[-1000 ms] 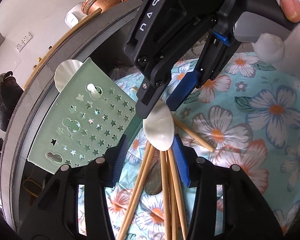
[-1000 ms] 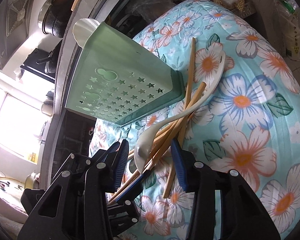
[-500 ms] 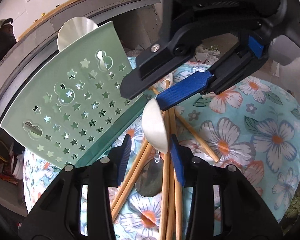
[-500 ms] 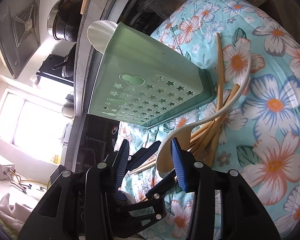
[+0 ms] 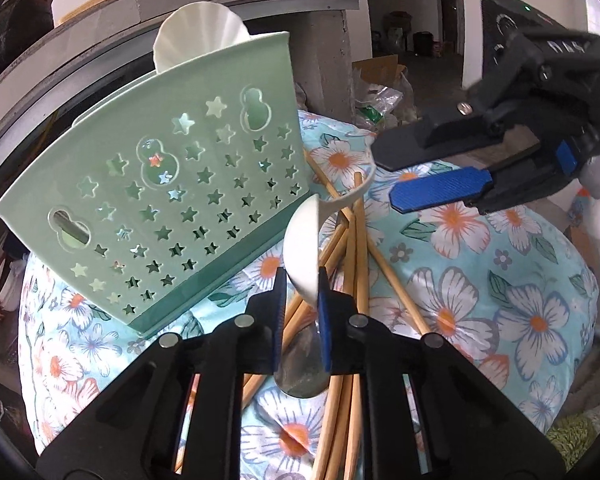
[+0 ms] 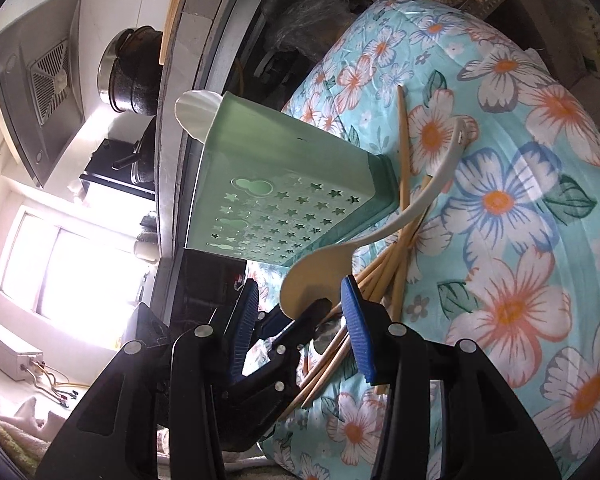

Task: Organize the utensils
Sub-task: 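Close the left tool on the white ladle handle, then lift the white ladle with the left tool while the right moves to the silver spoon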

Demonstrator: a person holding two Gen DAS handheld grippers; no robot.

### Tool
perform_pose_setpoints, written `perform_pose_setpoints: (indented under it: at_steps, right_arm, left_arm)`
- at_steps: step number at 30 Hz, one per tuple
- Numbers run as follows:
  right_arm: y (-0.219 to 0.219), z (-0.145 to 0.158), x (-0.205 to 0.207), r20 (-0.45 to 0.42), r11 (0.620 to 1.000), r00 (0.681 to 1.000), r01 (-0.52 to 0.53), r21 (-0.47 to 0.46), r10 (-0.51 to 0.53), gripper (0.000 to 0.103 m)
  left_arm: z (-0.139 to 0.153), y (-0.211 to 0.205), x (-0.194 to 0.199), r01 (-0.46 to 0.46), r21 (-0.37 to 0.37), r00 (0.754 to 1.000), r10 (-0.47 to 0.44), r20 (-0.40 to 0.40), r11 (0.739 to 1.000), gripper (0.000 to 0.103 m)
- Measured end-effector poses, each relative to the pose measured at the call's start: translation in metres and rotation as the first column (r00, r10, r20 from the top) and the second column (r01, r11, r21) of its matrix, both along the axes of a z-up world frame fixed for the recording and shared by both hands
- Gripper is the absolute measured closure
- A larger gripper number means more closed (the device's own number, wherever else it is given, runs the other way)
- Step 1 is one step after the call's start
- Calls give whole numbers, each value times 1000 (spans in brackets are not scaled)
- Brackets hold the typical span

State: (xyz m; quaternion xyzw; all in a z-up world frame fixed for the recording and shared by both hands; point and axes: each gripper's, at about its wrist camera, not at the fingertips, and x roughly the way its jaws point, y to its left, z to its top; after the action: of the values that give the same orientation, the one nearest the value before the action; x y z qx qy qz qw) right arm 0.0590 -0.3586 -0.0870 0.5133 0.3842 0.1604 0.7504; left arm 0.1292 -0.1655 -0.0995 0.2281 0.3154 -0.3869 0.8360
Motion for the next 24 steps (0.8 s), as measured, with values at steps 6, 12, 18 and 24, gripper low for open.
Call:
perform_pose_setpoints:
  at_steps: [6, 12, 18, 24]
  right_arm:
    - [-8, -4, -14, 0, 999, 999, 33, -11, -33, 60]
    - [-14, -6, -22, 3, 999, 999, 48, -19, -48, 60]
    - [-14, -1, -30, 21, 997, 998, 54, -53, -53, 60]
    - [-9, 5, -39, 22, 992, 998, 53, -118, -51, 60]
  left_arm:
    - [13, 13, 18, -87, -52, 996, 86, -11, 995, 100]
    - [32, 22, 17, -131, -94, 990, 134, 31, 987, 100]
    - [47, 29, -3, -141, -108, 985, 151, 85, 984, 100]
    - [67, 50, -12, -173, -133, 974, 190, 123, 976, 100]
